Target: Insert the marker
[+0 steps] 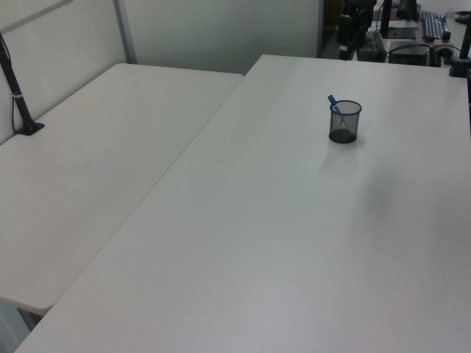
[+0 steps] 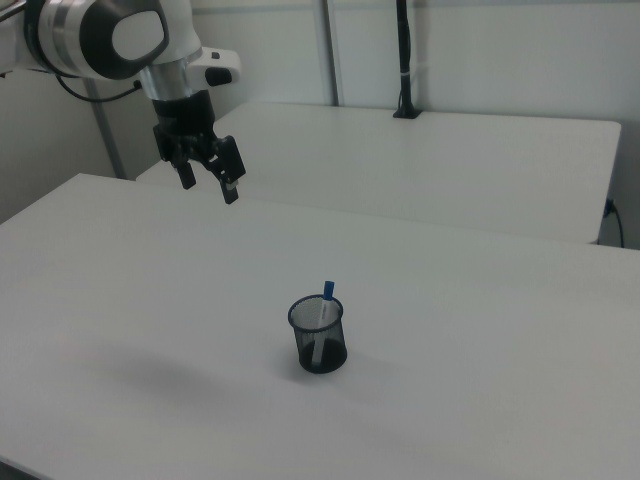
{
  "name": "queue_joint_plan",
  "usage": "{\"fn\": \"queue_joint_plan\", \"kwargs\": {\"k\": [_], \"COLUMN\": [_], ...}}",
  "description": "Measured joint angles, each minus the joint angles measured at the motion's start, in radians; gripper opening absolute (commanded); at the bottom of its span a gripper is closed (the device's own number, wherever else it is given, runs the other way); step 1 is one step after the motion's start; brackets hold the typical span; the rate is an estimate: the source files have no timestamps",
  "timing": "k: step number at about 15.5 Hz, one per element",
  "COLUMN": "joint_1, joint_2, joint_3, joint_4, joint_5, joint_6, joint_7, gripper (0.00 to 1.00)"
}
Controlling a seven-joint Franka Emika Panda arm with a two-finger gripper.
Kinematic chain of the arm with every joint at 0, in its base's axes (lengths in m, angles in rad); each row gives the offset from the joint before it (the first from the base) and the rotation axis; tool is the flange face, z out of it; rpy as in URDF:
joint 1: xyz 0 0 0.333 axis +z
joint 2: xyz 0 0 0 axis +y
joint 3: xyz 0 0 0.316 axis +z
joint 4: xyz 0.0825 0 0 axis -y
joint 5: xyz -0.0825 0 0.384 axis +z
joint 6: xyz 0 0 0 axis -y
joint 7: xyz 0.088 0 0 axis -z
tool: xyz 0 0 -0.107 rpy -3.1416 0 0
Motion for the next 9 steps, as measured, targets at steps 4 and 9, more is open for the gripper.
{"fn": "queue_joint_plan", "kwargs": {"k": [4,9], "joint_1": [0.0,0.001], "joint_2": [0.004,0.004], "joint_3": [-0.001,-0.001], "joint_4": [0.0,0.001], "joint_5": [-0.008,-0.027], "joint_6": [0.007,0.007], "joint_7": [-0.025,-0.028], "gripper": [1.0,1.0]}}
